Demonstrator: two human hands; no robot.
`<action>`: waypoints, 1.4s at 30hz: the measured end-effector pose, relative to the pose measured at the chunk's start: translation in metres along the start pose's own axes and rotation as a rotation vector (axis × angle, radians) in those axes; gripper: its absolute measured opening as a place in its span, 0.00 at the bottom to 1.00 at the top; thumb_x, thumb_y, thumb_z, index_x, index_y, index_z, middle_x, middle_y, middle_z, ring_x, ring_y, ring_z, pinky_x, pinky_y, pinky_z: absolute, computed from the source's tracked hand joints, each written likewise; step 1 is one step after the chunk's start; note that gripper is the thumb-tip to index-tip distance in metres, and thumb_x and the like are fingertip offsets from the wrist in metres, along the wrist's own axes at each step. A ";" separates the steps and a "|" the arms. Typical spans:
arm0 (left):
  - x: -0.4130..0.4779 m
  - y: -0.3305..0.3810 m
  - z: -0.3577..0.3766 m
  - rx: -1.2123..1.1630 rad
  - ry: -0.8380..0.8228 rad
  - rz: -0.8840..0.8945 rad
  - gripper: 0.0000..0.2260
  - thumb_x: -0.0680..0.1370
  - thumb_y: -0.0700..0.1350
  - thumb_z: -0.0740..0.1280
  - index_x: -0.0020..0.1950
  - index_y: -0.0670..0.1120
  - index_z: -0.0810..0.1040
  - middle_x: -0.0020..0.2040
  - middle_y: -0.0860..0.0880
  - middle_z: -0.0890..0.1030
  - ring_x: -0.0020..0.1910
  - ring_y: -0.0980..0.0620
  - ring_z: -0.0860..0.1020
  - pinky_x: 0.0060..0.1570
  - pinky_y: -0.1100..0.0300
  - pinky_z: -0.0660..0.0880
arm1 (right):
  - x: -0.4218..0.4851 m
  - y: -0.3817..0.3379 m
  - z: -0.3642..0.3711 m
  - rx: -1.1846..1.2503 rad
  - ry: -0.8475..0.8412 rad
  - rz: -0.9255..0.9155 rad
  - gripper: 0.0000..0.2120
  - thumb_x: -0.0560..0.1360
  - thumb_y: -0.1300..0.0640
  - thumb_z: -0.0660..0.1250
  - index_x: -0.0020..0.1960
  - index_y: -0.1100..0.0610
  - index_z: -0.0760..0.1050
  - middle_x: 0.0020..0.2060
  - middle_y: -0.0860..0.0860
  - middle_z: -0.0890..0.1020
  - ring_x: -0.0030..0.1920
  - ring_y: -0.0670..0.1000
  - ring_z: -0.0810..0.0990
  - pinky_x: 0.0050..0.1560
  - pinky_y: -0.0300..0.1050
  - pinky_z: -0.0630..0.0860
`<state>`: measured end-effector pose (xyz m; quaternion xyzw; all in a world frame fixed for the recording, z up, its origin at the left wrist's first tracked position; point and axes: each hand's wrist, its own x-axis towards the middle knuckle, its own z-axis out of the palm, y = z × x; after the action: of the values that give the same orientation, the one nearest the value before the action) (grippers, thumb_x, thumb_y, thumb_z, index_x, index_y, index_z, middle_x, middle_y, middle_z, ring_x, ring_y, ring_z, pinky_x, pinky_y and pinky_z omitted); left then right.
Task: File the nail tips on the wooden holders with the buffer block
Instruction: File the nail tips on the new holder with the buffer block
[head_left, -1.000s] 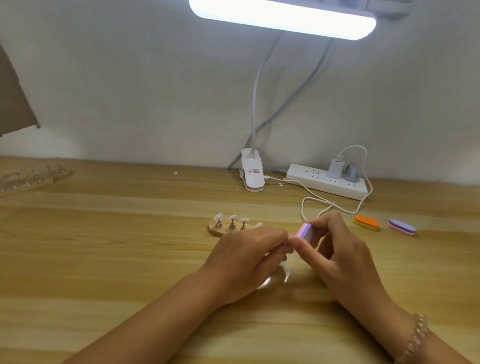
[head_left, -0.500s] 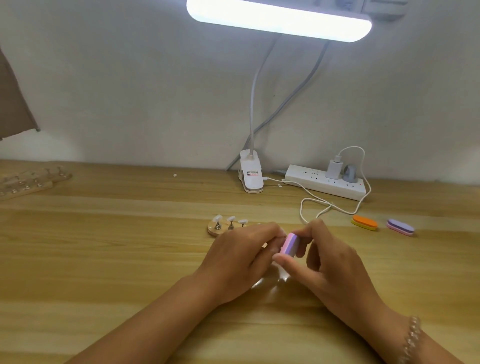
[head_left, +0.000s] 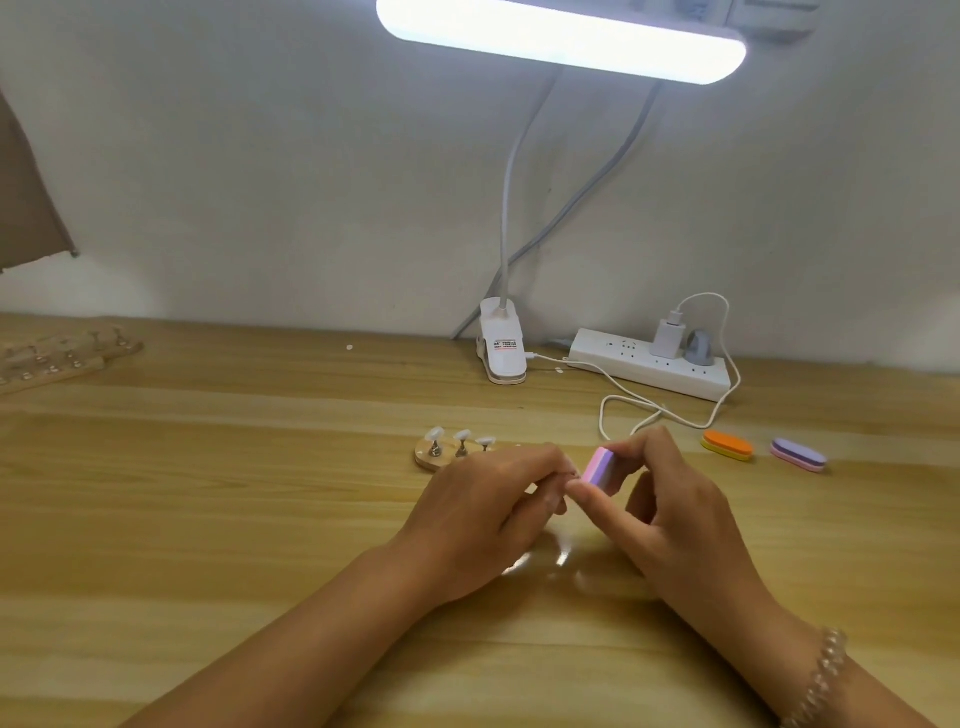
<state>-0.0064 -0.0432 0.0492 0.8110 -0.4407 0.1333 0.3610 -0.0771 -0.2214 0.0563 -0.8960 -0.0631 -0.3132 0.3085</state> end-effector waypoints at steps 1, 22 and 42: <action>0.000 -0.001 0.000 -0.012 0.014 -0.011 0.06 0.82 0.49 0.61 0.50 0.52 0.77 0.38 0.61 0.76 0.36 0.62 0.72 0.37 0.54 0.73 | -0.002 -0.002 0.001 -0.038 -0.026 -0.049 0.21 0.69 0.33 0.65 0.49 0.50 0.72 0.36 0.38 0.76 0.29 0.48 0.74 0.30 0.42 0.71; 0.000 -0.003 0.000 0.001 0.014 0.035 0.07 0.79 0.55 0.63 0.50 0.54 0.77 0.37 0.59 0.78 0.31 0.62 0.72 0.33 0.59 0.71 | -0.003 -0.001 0.006 0.050 -0.055 -0.097 0.18 0.73 0.36 0.67 0.53 0.48 0.76 0.39 0.39 0.76 0.29 0.48 0.75 0.31 0.38 0.70; -0.001 0.002 0.001 0.058 0.052 0.014 0.04 0.80 0.49 0.65 0.51 0.52 0.79 0.35 0.64 0.78 0.29 0.65 0.73 0.31 0.63 0.67 | 0.001 0.003 0.003 0.060 -0.040 -0.010 0.16 0.74 0.34 0.63 0.51 0.45 0.73 0.42 0.39 0.78 0.31 0.48 0.75 0.33 0.41 0.70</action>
<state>-0.0089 -0.0442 0.0487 0.8143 -0.4327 0.1698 0.3476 -0.0740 -0.2219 0.0530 -0.8920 -0.0830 -0.2948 0.3326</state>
